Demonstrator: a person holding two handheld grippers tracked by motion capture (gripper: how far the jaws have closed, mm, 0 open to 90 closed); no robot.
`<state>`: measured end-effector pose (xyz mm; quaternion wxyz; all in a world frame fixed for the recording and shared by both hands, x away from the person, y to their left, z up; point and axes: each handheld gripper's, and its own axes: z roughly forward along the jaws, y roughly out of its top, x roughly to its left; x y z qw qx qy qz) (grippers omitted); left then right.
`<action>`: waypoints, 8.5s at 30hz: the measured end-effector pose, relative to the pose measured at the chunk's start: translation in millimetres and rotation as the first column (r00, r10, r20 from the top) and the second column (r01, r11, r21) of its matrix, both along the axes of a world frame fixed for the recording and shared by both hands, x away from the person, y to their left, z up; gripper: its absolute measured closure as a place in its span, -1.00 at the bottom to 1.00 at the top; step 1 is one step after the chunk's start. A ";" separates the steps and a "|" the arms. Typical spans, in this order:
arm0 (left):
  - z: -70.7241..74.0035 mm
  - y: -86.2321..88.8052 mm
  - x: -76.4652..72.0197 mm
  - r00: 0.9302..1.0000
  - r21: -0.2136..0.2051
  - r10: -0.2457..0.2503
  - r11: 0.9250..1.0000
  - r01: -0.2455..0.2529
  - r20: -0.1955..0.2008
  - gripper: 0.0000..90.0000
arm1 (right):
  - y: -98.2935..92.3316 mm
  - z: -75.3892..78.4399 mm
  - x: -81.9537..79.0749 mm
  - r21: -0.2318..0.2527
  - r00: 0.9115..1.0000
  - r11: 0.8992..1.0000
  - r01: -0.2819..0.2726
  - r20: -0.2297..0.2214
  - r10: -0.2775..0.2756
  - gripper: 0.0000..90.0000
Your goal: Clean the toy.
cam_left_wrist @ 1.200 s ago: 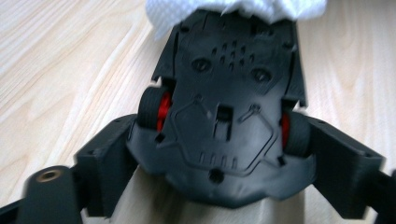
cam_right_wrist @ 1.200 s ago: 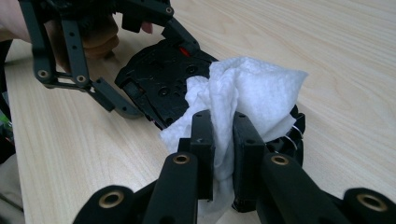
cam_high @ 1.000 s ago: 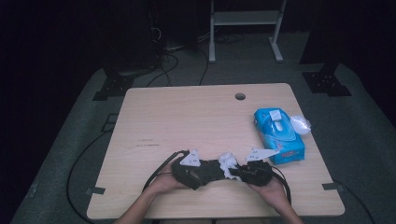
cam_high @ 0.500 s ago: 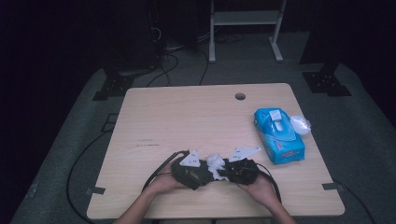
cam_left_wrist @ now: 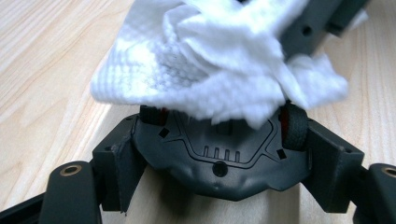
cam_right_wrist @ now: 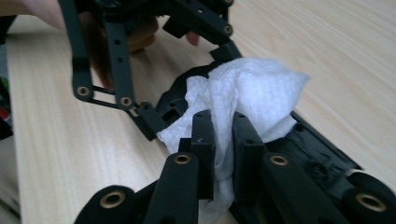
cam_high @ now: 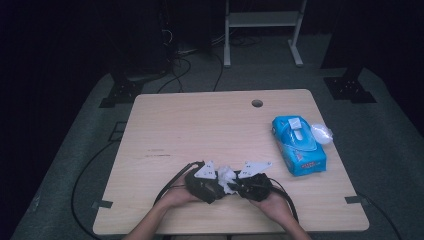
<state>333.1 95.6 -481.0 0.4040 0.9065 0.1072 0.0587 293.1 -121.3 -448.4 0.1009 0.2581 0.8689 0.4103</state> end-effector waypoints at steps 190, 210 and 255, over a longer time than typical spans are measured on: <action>2.4 2.4 1.3 1.000 0.033 0.004 0.999 -0.005 0.014 -0.47 | 2.3 1.3 23.7 0.030 0.979 0.978 0.205 0.012 -0.205 0.82; 1.6 5.6 4.5 1.000 0.027 0.002 1.000 -0.002 0.015 -0.47 | -59.3 0.4 -4.3 0.020 0.972 0.972 0.235 -0.031 -0.234 0.82; 1.7 4.0 4.8 1.000 0.028 -0.026 0.999 0.025 0.010 -0.46 | -39.5 7.5 12.7 0.025 0.981 0.981 0.195 -0.018 -0.194 0.82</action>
